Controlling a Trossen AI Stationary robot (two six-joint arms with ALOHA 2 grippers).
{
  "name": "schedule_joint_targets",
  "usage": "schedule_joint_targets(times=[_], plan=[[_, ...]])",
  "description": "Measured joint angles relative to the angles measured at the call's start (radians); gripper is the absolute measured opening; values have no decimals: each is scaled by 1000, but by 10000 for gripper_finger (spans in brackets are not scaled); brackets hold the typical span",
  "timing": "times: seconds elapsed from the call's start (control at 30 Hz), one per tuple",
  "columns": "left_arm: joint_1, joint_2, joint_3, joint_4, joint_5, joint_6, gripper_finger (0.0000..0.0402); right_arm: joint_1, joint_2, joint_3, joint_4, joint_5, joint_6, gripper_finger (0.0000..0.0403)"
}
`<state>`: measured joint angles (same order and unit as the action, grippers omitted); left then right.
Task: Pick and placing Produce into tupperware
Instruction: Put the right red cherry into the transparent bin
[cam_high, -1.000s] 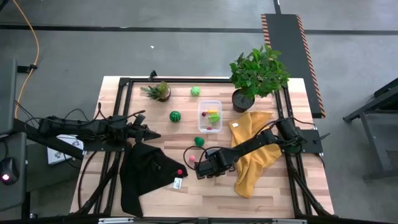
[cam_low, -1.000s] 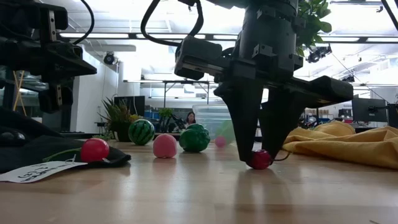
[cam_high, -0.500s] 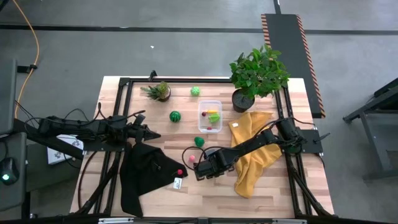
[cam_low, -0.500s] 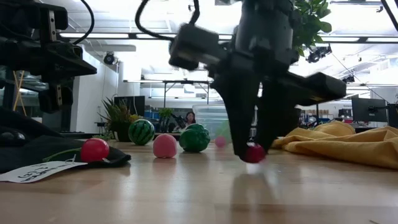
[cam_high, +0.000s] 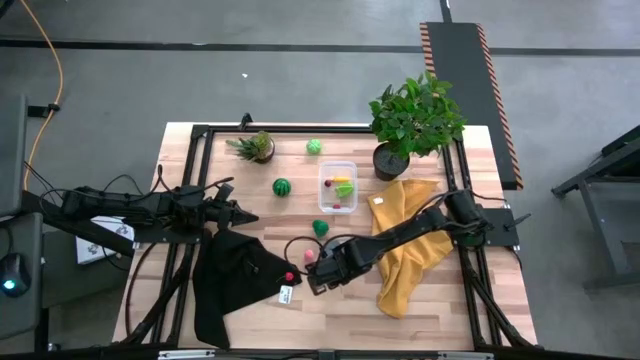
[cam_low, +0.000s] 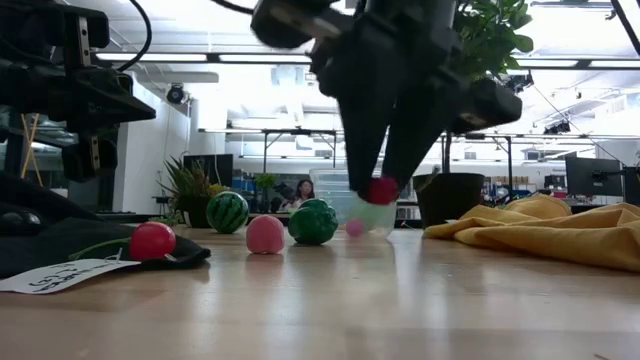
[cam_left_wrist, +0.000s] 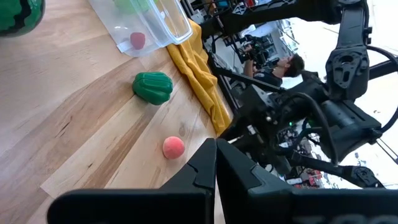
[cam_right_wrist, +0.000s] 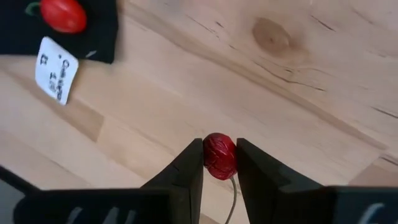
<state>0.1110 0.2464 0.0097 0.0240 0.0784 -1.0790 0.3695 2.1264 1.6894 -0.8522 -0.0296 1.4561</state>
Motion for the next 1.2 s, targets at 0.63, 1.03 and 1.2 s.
schedule_joint_targets(times=[0.63, 1.03, 1.2], plan=[[0, 0, 0, 0, 0, 0, 1, 19, -231, -3, -221, 245, -157, 73], [0, 0, 0, 0, 0, 0, 1, 26, -314, -4, -361, 380, -301, 73], [0, 0, 0, 0, 0, 0, 1, 15, -315, -4, -382, 424, -356, 73]])
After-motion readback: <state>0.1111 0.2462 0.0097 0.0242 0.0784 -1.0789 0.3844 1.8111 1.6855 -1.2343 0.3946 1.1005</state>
